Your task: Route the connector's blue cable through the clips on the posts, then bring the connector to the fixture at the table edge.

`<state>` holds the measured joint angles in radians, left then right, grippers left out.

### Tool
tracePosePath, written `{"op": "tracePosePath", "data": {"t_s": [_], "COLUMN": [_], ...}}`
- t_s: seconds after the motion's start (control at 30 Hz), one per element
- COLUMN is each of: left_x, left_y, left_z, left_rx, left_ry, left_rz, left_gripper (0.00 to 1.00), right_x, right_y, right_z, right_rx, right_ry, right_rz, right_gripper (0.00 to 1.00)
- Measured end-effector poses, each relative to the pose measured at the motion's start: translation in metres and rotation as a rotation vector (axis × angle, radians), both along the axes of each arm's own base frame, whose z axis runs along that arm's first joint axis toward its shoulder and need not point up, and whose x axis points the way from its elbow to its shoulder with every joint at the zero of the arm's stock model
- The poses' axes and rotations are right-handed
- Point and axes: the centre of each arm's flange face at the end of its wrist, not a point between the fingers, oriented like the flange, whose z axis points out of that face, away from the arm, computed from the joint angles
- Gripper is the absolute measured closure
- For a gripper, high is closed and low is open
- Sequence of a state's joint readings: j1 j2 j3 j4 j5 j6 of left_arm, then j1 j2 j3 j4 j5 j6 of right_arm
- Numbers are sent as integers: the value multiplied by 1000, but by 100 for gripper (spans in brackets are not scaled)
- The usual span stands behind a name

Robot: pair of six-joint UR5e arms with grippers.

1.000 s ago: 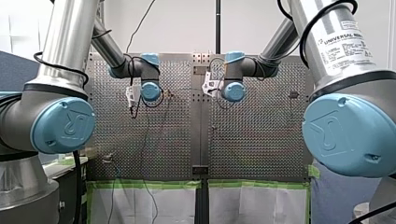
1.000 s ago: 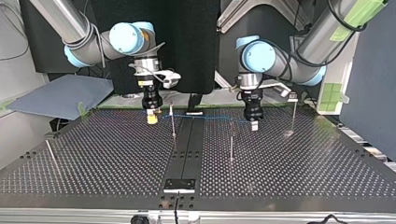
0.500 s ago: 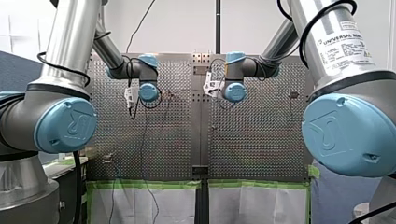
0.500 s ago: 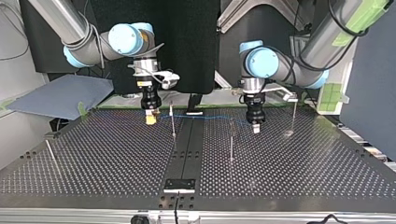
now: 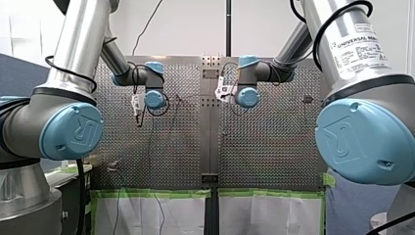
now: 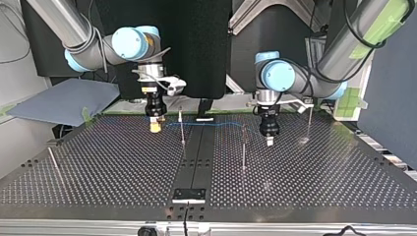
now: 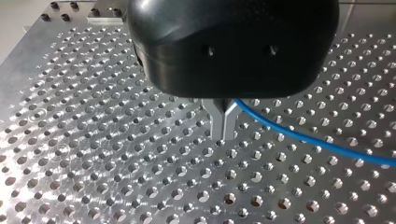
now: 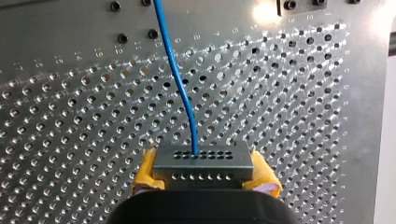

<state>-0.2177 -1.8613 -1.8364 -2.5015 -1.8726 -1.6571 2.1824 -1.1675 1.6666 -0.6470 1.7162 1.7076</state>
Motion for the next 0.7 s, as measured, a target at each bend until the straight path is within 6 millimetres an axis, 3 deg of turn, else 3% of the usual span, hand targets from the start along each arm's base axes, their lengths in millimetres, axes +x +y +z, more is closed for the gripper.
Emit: {"op": "tracePosePath", "data": {"t_s": [0.7], "left_x": [11], "left_y": [10], "left_z": [5], "left_rx": [-7], "left_ry": [-10], "left_rz": [-37], "left_gripper": [100], "right_x": [-17], "right_y": [-21], "right_z": [1], "right_rx": [-10], "right_ry": [-9], "right_rz": [-27], "right_gripper": [100]}}
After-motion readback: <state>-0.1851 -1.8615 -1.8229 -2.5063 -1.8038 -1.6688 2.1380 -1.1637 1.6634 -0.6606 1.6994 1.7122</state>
